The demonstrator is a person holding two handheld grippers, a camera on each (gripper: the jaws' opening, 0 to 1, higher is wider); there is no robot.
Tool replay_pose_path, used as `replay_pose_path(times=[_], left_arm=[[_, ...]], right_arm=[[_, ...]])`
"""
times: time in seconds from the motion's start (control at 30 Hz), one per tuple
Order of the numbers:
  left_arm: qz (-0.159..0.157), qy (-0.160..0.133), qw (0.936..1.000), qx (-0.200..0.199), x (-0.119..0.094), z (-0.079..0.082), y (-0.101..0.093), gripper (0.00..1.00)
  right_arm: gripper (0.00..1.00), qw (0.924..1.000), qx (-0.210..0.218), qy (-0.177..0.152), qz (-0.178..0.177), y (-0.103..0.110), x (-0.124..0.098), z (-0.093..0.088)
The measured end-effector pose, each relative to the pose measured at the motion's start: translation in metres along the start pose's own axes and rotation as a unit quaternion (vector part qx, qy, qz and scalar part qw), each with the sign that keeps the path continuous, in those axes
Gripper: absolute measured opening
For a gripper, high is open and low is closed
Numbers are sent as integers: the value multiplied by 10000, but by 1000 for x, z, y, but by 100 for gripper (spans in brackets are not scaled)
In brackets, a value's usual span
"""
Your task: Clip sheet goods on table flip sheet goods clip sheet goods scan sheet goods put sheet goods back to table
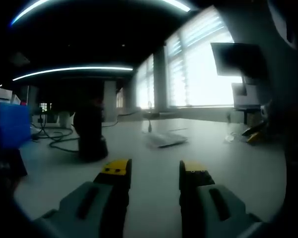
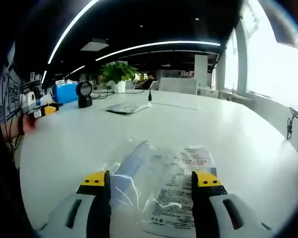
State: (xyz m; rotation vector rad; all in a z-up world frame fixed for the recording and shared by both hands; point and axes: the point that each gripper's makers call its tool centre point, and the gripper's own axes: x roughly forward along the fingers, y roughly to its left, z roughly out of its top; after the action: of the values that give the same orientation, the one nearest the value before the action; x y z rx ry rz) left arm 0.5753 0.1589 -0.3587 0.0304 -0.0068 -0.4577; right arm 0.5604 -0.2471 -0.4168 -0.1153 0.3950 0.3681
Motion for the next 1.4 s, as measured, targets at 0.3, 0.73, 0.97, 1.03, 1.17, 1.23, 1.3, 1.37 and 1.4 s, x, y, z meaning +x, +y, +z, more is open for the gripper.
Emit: replay_pose_path(times=[0.3, 0.73, 0.97, 1.03, 1.17, 1.23, 1.3, 1.37, 1.4], left_arm=[[7, -11, 10000, 10, 0, 1, 0, 31], [29, -53, 10000, 4, -1, 3, 0, 31], [-22, -26, 10000, 39, -1, 1, -2, 30], [8, -42, 10000, 13, -1, 2, 0, 30], [7, -29, 10000, 38, -1, 1, 0, 30], [-4, -19, 10000, 54, -1, 0, -1, 30], [-2, -19, 10000, 51, -1, 0, -1, 30], [14, -15, 10000, 60, -1, 0, 0, 30], [31, -14, 10000, 66, -1, 0, 1, 30]], right_arm=[[61, 9989, 186, 23, -426, -2, 0, -1], [63, 9982, 248, 67, -535, -1, 1, -1], [56, 9910, 984, -631, -656, -15, -11, 27], [57, 9916, 910, -649, -655, -21, -16, 32], [55, 9922, 767, -616, -764, -47, -21, 36], [54, 9930, 697, -552, -776, -61, -21, 37], [51, 9935, 684, -505, -761, -71, -18, 37], [50, 9943, 692, -429, -686, -75, -14, 36], [49, 9953, 681, -351, -590, -77, -10, 34]])
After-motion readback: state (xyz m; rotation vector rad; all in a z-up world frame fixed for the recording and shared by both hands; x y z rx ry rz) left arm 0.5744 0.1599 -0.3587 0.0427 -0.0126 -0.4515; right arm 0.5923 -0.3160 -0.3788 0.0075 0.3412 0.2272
